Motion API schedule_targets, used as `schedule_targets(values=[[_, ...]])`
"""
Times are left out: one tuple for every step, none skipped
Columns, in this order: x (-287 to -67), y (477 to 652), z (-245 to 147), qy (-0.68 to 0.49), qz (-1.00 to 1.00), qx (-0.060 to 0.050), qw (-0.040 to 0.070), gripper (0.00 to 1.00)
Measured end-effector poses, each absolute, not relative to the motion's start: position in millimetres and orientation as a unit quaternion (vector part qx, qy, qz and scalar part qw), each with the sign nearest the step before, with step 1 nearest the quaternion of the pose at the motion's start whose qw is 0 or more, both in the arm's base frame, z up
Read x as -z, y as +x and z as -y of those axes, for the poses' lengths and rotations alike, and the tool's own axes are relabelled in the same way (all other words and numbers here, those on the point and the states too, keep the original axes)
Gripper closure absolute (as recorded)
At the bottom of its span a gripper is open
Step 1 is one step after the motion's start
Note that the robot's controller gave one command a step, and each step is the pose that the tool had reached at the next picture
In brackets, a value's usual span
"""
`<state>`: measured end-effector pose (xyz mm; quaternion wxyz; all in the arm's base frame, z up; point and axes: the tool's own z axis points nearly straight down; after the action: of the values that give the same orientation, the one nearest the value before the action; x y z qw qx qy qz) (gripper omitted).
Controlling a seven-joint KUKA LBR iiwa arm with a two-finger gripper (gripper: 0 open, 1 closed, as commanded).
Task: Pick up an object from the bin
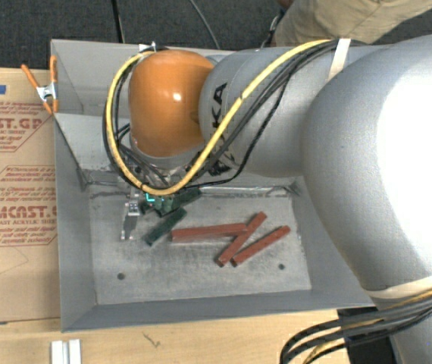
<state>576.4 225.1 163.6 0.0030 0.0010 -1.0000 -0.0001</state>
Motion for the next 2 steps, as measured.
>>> schedule_targets(values=[[-167.6, 578.6, -224.3, 0.000, 1.000, 0.001, 0.000, 0.00], [-117.9, 567.2, -199.1, -0.026, 1.000, 0.002, -0.003, 0.00]])
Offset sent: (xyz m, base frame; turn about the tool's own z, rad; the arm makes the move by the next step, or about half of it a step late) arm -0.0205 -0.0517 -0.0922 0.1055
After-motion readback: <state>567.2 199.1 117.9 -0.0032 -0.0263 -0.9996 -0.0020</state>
